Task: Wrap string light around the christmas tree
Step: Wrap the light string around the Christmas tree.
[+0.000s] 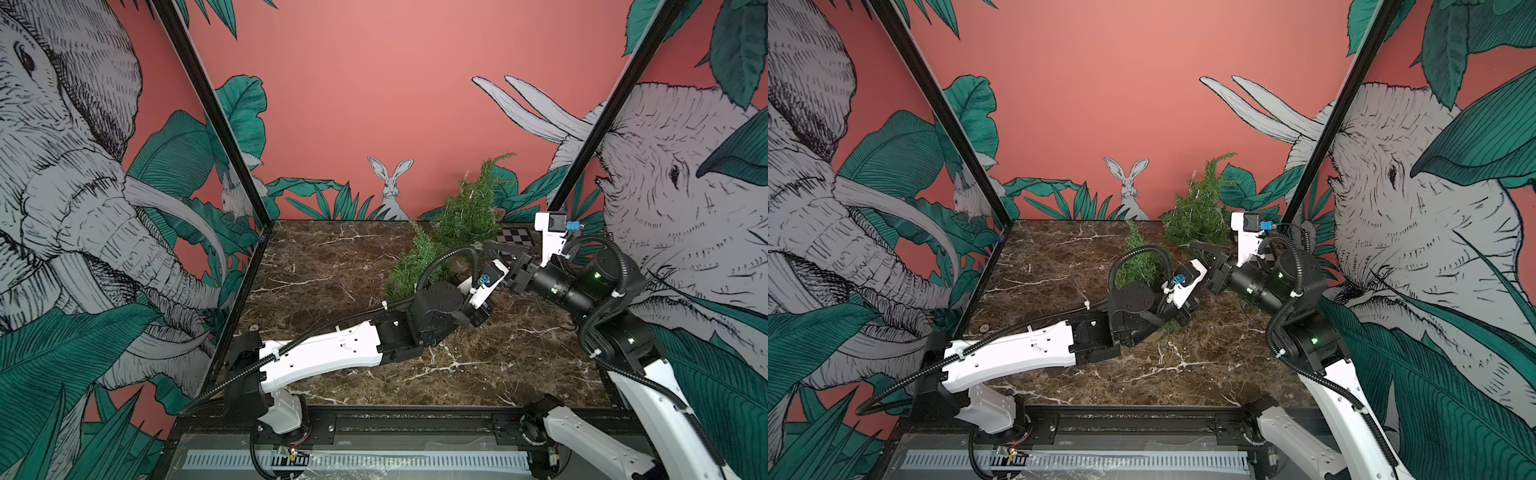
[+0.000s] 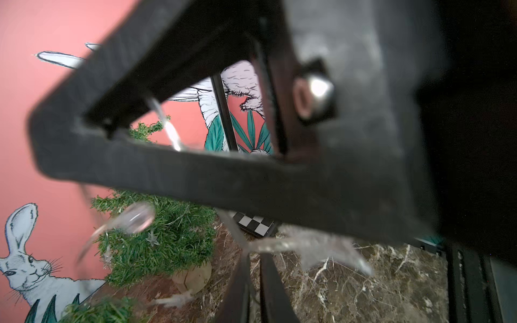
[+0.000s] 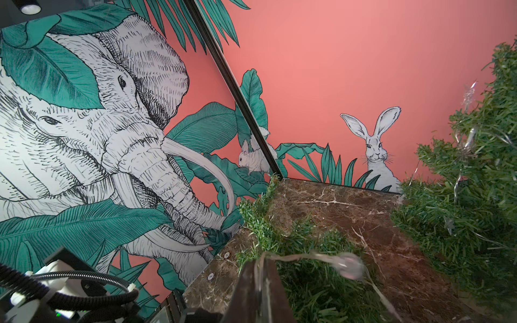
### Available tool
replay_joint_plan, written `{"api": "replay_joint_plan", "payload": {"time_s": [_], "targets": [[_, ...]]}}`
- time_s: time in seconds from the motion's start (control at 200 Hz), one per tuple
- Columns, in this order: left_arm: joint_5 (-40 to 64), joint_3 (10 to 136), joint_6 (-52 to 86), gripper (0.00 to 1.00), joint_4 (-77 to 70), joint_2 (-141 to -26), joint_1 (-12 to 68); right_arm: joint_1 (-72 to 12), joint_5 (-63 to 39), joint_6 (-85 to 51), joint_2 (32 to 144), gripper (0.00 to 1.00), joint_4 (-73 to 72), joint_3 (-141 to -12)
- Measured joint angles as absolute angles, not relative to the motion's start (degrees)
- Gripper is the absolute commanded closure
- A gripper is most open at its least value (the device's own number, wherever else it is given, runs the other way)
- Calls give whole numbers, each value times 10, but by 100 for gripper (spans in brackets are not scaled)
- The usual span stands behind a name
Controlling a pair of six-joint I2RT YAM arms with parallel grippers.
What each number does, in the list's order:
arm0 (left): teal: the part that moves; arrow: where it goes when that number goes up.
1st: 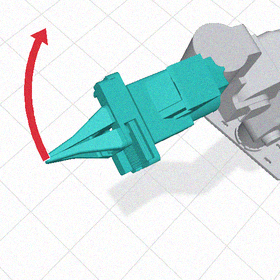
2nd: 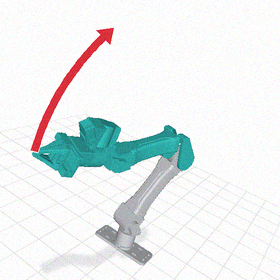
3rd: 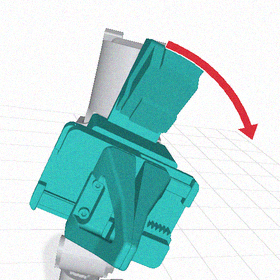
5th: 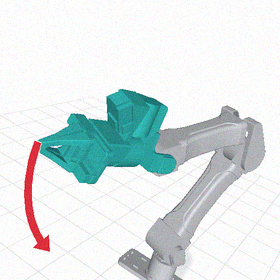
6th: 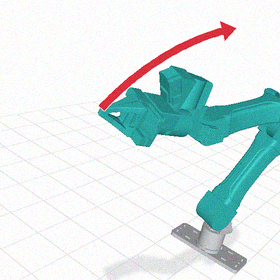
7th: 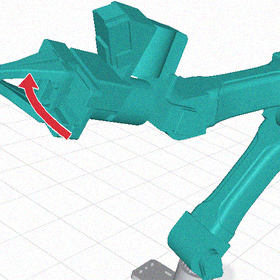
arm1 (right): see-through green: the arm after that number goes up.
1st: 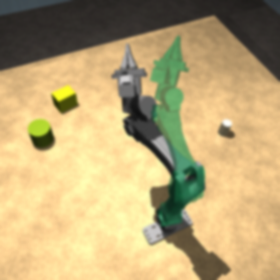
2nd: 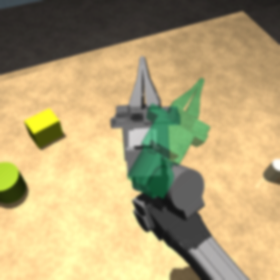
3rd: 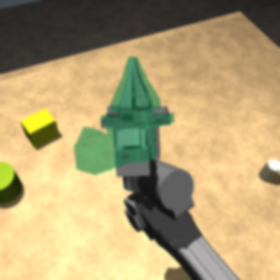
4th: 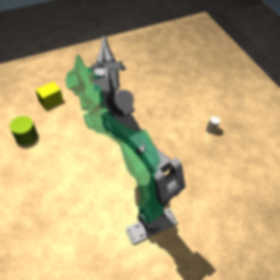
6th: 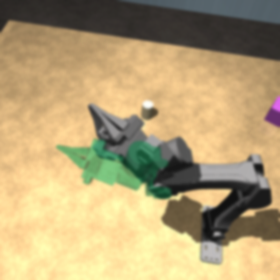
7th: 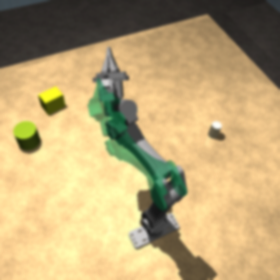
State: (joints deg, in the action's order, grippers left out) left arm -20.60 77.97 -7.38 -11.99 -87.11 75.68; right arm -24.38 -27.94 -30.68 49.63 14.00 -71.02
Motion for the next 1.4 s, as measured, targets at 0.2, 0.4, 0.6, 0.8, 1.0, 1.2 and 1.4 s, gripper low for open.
{"api": "replay_joint_plan", "payload": {"time_s": [0.2,0.4,0.6,0.8,1.0,1.2,1.4], "targets": [[-191,756,-39,94,-105,-853,756,-244,-278,-307,513,85,129,-712],[-172,731,-5,100,-97,-800,756,-244,-279,-315,523,85,102,-712],[-170,705,25,100,-95,-757,756,-244,-252,-305,524,71,100,-701],[-178,686,32,100,-75,-741,756,-244,-122,-266,460,50,141,-624],[-206,685,19,100,-53,-714,756,-244,14,-237,394,41,181,-535],[-242,674,12,100,-45,-668,756,-235,55,-240,430,40,167,-441],[-264,669,11,100,-38,-655,756,-197,-10,-253,544,38,66,-345]]}}
